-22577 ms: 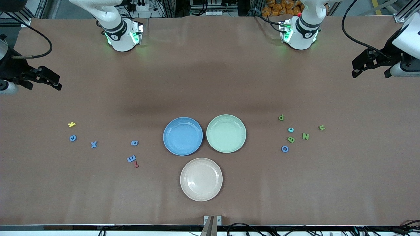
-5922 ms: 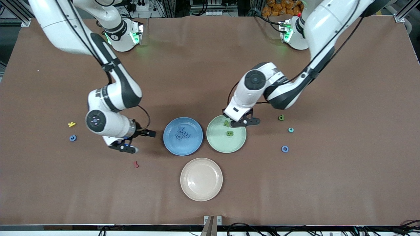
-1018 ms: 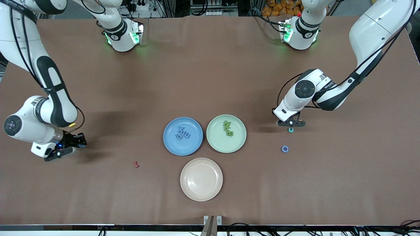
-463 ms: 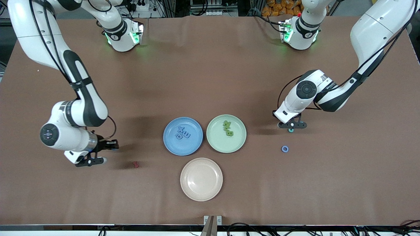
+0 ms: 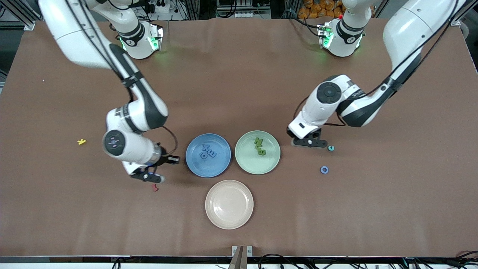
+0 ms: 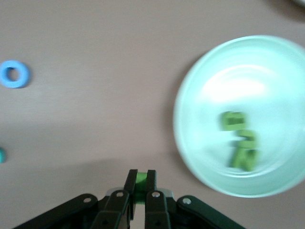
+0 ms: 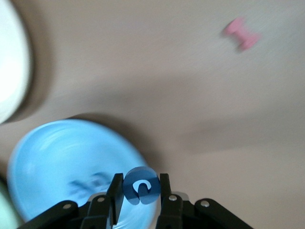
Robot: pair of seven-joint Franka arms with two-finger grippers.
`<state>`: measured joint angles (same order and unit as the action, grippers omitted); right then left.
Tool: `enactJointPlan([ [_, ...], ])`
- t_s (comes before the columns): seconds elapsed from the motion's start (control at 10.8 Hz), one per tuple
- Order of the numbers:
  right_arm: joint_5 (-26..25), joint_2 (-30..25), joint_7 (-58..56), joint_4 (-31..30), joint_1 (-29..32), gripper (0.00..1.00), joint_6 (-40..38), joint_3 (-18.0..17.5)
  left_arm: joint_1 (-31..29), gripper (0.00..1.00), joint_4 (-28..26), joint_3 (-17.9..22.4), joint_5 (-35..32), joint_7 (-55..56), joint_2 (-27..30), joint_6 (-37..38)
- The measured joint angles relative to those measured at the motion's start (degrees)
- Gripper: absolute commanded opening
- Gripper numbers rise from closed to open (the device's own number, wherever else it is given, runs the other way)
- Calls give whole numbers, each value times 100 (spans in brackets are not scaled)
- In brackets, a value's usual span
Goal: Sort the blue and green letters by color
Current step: 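Drop the c on the blue plate while the left gripper drops p on green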
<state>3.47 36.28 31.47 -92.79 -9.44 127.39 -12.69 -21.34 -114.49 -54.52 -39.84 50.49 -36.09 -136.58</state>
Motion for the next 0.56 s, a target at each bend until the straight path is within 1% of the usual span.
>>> enactJointPlan([
  [0.09, 13, 1, 558, 62, -259, 16, -1, -3, 370, 0, 261, 112, 254, 28, -4, 10],
  [0.19, 139, 5, 941, 92, -433, 87, 11, -4, 766, 0, 509, 338, 478, 38, -14, 12],
  [0.28, 292, 15, 1134, 108, -530, 100, 61, -2, 1202, 6, 763, 625, 715, 38, -55, 13],
  [0.37, 385, 30, 1225, 113, -551, 100, 126, 0, 1689, 44, 1021, 950, 938, 38, -128, 12],
  [0.46, 435, 44, 1234, 115, -537, 100, 159, 19, 2168, 66, 1257, 1297, 1098, 38, -203, 12],
  [0.56, 442, 51, 1235, 116, -521, 100, 174, 38, 2566, 74, 1466, 1602, 1239, 39, -271, 12],
])
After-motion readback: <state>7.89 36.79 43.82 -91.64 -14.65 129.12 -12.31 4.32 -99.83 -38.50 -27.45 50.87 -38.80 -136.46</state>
